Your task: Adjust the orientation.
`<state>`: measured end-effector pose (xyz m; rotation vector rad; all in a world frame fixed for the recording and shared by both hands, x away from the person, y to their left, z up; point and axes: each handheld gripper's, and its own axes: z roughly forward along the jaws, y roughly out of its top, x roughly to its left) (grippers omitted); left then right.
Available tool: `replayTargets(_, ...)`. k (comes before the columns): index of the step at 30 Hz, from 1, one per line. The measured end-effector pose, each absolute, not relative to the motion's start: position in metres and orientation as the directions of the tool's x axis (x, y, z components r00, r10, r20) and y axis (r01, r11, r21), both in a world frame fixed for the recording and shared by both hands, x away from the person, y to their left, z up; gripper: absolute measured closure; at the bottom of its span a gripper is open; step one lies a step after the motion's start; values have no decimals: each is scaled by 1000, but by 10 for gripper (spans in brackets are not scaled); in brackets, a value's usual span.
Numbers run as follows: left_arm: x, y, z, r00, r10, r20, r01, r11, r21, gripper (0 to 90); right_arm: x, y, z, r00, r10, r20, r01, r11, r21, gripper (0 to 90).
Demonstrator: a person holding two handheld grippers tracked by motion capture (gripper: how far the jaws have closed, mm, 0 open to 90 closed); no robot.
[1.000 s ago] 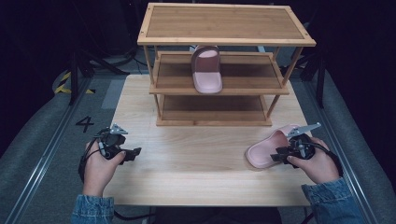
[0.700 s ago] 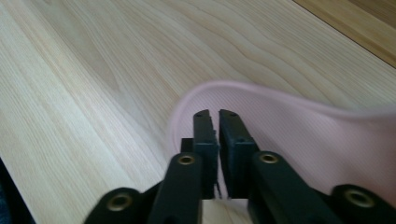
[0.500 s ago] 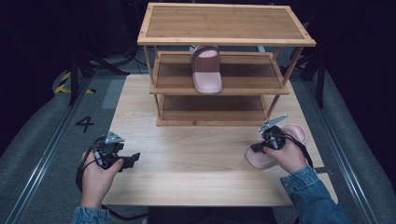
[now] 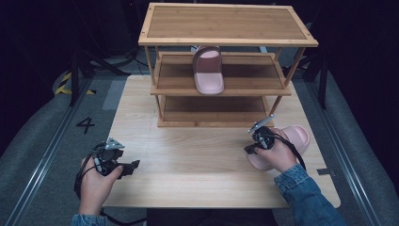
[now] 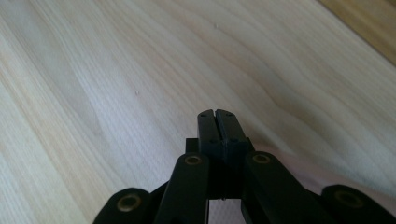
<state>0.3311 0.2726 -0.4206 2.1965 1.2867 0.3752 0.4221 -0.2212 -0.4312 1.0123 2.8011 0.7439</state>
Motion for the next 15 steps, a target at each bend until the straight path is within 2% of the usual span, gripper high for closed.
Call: replayTargets(15,366,245,-421,564,825,-38,687,-444,575,230,381,-259,-429,-727,669,154,663,626,411,880)
